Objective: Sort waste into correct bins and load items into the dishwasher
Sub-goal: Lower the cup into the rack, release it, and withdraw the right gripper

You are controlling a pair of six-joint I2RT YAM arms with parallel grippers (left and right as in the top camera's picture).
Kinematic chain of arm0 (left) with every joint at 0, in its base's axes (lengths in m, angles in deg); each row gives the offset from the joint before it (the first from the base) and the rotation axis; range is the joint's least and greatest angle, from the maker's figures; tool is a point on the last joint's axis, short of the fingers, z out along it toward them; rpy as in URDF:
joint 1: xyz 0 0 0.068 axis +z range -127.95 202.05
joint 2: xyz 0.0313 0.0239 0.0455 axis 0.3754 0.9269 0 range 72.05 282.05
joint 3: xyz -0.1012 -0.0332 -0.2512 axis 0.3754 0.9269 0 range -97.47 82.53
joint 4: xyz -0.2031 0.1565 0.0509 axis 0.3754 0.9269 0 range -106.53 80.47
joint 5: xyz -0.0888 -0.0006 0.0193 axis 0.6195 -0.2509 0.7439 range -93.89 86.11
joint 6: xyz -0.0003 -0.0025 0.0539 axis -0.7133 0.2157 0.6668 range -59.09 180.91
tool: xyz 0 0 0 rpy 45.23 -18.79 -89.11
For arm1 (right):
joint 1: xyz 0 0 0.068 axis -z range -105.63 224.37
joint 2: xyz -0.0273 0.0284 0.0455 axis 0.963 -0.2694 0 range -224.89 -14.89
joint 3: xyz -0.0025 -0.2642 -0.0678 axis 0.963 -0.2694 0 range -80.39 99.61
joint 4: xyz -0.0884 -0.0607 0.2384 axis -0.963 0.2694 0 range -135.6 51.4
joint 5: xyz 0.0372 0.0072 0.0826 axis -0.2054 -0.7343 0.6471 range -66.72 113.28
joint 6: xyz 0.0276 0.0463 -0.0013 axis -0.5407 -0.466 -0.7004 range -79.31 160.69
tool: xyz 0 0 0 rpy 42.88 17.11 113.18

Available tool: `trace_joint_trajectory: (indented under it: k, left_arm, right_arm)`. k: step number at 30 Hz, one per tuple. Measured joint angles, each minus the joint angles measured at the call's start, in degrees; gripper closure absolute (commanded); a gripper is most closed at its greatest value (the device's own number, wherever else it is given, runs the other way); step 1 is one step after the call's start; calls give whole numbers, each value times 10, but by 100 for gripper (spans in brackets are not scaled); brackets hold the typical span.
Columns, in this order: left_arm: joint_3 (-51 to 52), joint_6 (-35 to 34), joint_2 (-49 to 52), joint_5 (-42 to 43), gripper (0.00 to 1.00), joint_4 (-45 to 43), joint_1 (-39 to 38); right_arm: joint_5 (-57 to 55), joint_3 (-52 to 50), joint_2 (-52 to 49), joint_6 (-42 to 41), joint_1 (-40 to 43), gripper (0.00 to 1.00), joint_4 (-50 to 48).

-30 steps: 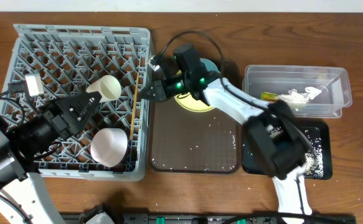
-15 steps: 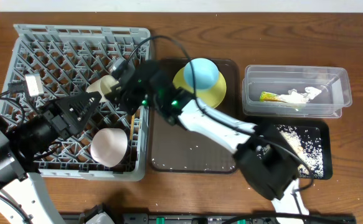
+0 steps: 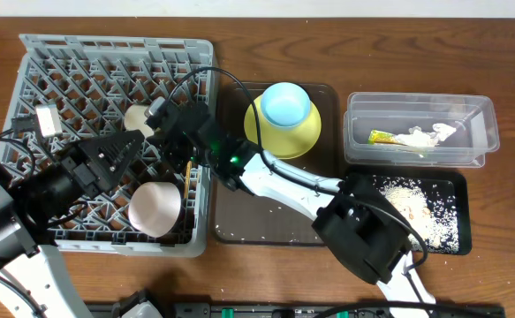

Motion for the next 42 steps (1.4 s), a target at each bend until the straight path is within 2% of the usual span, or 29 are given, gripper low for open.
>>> trace_joint_trajectory:
  k: [7, 13, 26, 29, 34, 41, 42]
  left_arm:
    - [0, 0, 0, 0, 9, 0, 0]
    - [0, 0, 0, 0, 9, 0, 0]
    - [0, 0, 0, 0, 9, 0, 0]
    - [0, 0, 0, 0, 9, 0, 0]
    - [0, 0, 0, 0, 9, 0, 0]
    - [0, 0, 0, 0, 9, 0, 0]
    - [0, 0, 0, 0, 9, 0, 0]
  right_arm:
    - [83, 0, -2, -34, 0, 99, -2]
    - [203, 0, -3, -104, 2, 99, -10]
    - [337, 0, 0, -133, 72, 98, 90]
    - [348, 0, 2, -129, 86, 96, 119]
    - [320, -8, -1, -115, 114, 80, 164]
    - [316, -6, 5, -104, 147, 75, 169]
    - [316, -6, 9, -102, 150, 72, 178]
